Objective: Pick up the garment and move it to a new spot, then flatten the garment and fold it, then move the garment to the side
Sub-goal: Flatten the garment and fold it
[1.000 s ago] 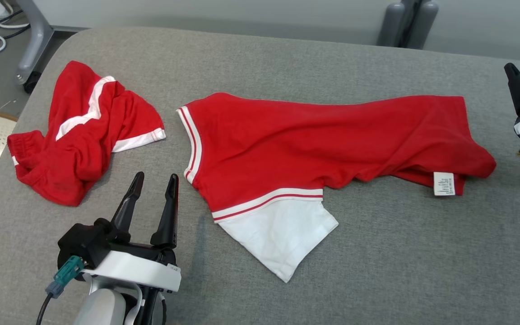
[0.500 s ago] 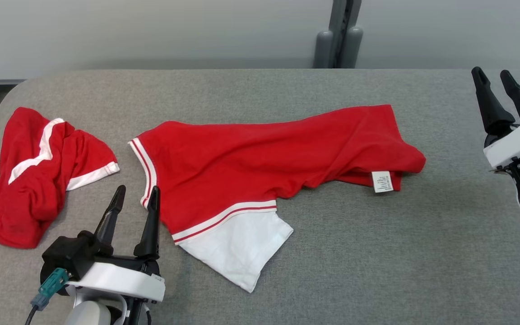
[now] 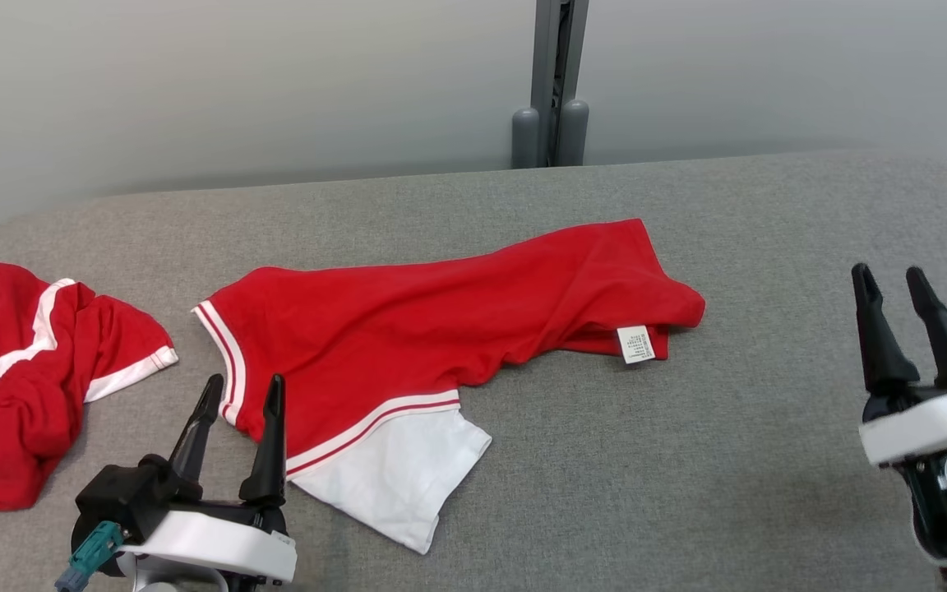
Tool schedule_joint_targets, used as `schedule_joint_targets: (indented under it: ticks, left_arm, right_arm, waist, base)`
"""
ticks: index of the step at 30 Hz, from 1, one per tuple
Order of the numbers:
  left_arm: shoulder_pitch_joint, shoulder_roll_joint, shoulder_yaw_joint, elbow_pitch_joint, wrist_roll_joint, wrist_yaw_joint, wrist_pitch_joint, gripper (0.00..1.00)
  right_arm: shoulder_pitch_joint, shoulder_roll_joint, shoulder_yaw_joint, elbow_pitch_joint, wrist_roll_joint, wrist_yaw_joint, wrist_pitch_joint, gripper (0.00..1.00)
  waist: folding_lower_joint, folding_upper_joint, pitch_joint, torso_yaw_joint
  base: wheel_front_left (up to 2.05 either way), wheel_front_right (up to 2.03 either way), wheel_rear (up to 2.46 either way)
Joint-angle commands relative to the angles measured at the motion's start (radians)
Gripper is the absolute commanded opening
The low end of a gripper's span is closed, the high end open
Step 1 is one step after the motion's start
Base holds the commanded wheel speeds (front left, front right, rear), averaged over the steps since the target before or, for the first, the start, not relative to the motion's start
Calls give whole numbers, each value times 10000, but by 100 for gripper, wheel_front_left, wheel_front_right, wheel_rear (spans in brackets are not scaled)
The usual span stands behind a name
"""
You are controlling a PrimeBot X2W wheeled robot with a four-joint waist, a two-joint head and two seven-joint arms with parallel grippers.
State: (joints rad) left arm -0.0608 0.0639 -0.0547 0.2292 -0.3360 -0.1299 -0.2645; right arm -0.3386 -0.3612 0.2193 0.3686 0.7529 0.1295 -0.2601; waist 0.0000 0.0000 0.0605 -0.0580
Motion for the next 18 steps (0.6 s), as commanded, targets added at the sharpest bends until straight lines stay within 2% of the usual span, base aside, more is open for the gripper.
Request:
schedule_joint_targets:
  ticks: [1, 7, 13, 18]
  left_arm:
    - [132, 36, 20, -25, 48, -12, -26, 100]
    - [273, 25, 107, -106, 48, -12, -27, 100]
    - [271, 22, 164, -140, 67, -12, -27, 100]
    - [161, 2, 117, -140, 62, -12, -27, 100]
  right_arm:
    - [516, 253, -370, -268, -362, 24, -31, 100]
    - [2054, 1408, -1463, -932, -1553, 24, -32, 100]
    - [2351, 1816, -1724, -936, -2507, 24, -33, 100]
    - [2174, 2057, -1793, -849, -2787, 24, -33, 100]
  waist:
    - [0, 0, -77, -61]
    - [0, 0, -90, -117]
    - [0, 0, 25, -119]
    - [0, 0, 123, -38]
  base:
    - [0, 0, 0]
    - [0, 0, 0]
    - [0, 0, 0]
    - [0, 0, 0]
